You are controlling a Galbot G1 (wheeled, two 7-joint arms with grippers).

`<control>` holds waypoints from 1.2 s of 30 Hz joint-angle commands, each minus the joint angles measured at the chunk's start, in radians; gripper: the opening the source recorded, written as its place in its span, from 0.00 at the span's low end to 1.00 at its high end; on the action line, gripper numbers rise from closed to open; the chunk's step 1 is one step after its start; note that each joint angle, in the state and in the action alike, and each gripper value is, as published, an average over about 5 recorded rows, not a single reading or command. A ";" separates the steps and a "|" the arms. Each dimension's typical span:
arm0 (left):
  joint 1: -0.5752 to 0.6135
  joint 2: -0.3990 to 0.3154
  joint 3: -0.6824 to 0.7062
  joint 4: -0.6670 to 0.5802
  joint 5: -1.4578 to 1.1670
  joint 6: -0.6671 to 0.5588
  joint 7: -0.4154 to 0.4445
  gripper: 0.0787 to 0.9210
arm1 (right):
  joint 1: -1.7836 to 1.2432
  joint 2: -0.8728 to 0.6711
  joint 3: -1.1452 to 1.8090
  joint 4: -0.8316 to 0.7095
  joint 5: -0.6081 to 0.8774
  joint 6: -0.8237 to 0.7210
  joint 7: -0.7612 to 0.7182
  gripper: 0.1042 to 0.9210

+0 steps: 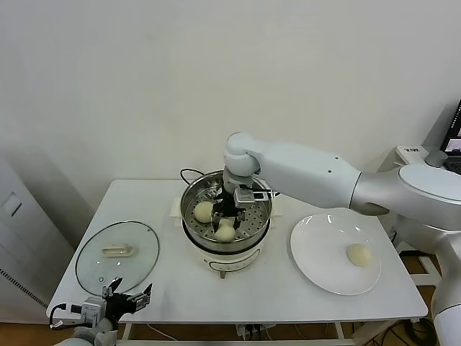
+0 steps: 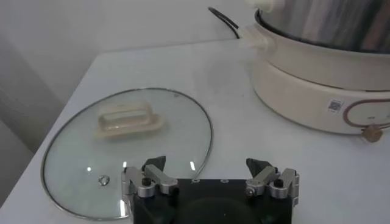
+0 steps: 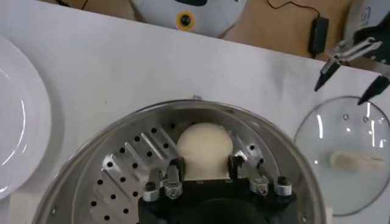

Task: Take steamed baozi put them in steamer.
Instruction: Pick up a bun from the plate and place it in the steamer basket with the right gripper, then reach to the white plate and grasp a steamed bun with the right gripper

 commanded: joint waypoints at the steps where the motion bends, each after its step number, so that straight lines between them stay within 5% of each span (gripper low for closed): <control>1: 0.002 0.000 0.000 0.001 0.000 -0.001 0.000 0.88 | -0.021 0.002 0.011 0.008 -0.041 0.049 0.006 0.68; 8: 0.003 0.001 -0.006 -0.002 -0.002 -0.002 0.001 0.88 | 0.046 -0.033 0.059 -0.028 0.005 0.044 -0.012 0.87; 24: -0.001 0.006 -0.017 -0.016 -0.016 0.002 -0.001 0.88 | 0.291 -0.394 -0.214 -0.153 0.537 -0.519 -0.120 0.88; 36: -0.006 0.005 -0.024 -0.021 -0.021 0.006 -0.003 0.88 | 0.226 -0.588 -0.329 -0.185 0.560 -0.688 -0.145 0.88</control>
